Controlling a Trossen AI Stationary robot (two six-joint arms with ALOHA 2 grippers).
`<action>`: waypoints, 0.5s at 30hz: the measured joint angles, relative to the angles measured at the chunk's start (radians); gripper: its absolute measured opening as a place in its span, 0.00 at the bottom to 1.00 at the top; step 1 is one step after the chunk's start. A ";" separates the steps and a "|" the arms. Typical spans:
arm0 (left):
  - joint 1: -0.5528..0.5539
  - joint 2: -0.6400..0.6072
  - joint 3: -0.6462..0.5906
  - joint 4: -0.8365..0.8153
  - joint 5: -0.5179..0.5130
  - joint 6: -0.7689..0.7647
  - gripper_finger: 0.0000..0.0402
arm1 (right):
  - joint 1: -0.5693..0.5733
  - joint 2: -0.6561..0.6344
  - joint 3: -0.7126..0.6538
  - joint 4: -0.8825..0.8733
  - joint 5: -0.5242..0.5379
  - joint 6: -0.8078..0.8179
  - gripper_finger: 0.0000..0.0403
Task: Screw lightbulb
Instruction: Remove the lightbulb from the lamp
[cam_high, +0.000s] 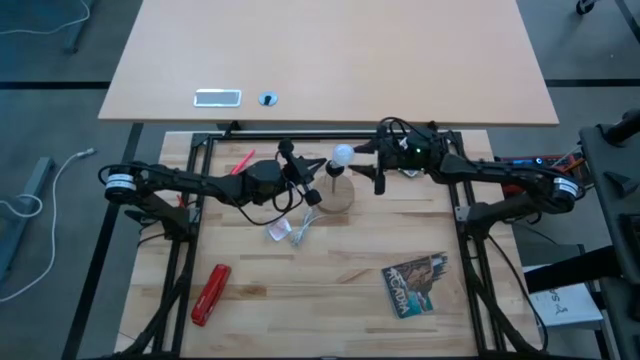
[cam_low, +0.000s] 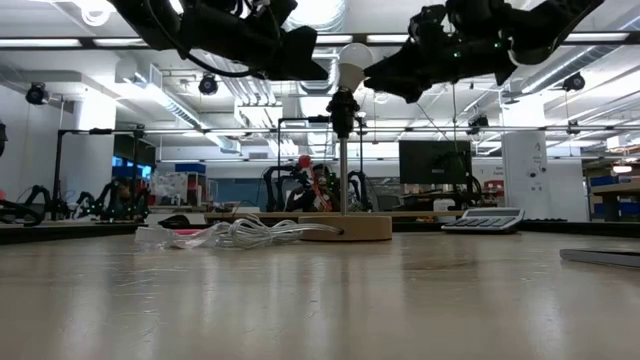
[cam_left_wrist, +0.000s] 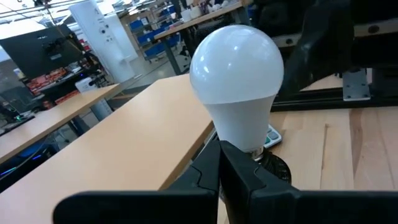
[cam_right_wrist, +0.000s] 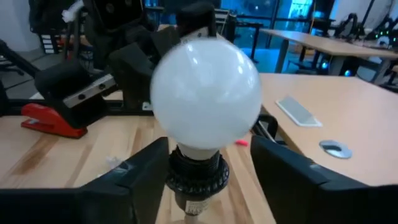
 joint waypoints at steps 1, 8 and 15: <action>0.000 0.000 0.000 0.000 0.000 0.000 0.00 | 0.000 0.007 -0.002 0.013 0.000 0.006 0.56; 0.006 0.000 0.000 0.000 0.017 0.001 0.00 | 0.002 0.088 0.002 0.106 -0.004 0.044 0.67; 0.013 0.000 0.000 0.003 0.028 0.001 0.00 | 0.003 0.157 0.003 0.210 -0.053 0.048 0.73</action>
